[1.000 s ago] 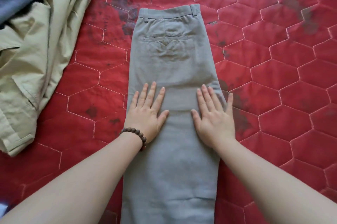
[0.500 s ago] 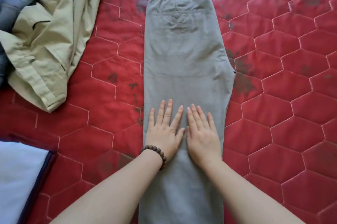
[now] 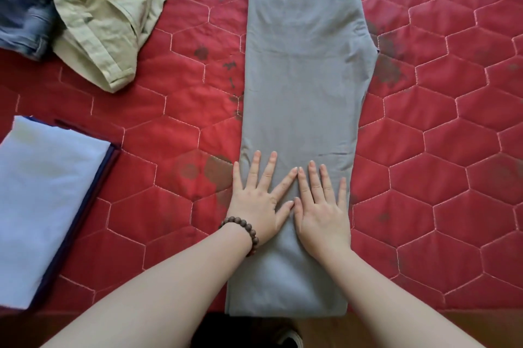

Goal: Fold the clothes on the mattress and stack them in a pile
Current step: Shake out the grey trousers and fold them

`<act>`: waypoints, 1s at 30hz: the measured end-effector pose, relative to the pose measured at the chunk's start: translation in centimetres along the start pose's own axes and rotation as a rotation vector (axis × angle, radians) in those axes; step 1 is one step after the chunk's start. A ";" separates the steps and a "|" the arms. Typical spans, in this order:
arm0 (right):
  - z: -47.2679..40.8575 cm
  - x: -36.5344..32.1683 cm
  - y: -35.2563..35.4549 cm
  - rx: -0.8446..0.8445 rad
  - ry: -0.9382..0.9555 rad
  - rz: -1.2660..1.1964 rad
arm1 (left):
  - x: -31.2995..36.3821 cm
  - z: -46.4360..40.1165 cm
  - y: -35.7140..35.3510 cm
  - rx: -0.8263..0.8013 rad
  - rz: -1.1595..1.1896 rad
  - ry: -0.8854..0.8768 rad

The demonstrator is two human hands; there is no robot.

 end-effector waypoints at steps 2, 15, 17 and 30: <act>2.0 0.2 -0.6 -0.009 0.034 0.015 | 0.5 2.5 -0.8 -0.005 -0.017 -0.027; 14.5 1.3 -3.6 -0.121 0.023 -0.042 | 1.6 15.8 -4.7 -0.063 0.010 -0.035; 15.3 1.2 -2.8 -0.079 -0.032 -0.155 | 1.5 17.3 -4.0 -0.051 0.080 0.052; 19.5 1.1 -1.5 0.066 -0.664 -0.688 | 1.5 20.9 -3.9 0.095 0.670 0.650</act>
Point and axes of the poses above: each hand's wrist, its own z-axis away from the middle knuckle, its own y-axis out of the back of the hand, x = y × z, the point moved 3 cm from there along -z, towards the middle knuckle, and after that the axes turned 3 degrees about -x, right-handed, at the moved point
